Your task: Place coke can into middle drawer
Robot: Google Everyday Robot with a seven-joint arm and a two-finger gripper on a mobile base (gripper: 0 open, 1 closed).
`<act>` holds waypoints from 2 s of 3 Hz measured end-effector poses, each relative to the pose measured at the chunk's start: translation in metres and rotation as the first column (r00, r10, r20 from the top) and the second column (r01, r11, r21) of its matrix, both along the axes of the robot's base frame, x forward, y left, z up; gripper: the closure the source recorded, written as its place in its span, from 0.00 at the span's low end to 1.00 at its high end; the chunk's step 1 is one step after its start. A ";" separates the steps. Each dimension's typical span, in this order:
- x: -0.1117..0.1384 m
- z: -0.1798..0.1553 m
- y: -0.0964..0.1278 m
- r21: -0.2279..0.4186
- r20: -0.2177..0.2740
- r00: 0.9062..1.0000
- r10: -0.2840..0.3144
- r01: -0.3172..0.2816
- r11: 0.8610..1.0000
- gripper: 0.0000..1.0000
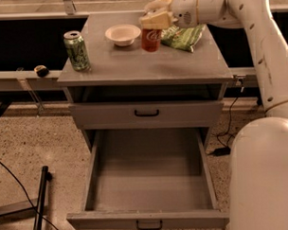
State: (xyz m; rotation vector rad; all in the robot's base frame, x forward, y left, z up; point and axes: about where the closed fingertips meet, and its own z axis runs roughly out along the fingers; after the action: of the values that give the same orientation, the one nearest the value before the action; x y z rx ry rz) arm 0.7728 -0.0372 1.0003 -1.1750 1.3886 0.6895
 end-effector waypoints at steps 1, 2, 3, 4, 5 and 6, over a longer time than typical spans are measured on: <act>-0.044 -0.033 0.029 -0.068 -0.068 0.992 0.111 -0.116 0.991 1.00; -0.084 -0.060 0.035 -0.095 -0.159 0.977 0.140 -0.156 0.983 1.00; -0.130 -0.070 0.026 -0.098 -0.218 0.969 0.119 -0.143 0.985 1.00; -0.146 -0.105 0.032 -0.117 -0.281 0.949 0.139 -0.178 0.977 1.00; -0.146 -0.105 0.033 -0.116 -0.281 0.949 0.140 -0.179 0.977 1.00; -0.142 -0.138 0.032 -0.090 -0.282 0.953 0.106 -0.136 0.987 1.00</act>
Offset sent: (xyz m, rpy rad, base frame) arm -0.1606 0.0577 -0.1503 -0.1942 0.3677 0.2343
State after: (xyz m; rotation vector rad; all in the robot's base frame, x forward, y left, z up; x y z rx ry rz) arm 0.6307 -0.0051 0.8619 -1.2947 1.6130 0.9022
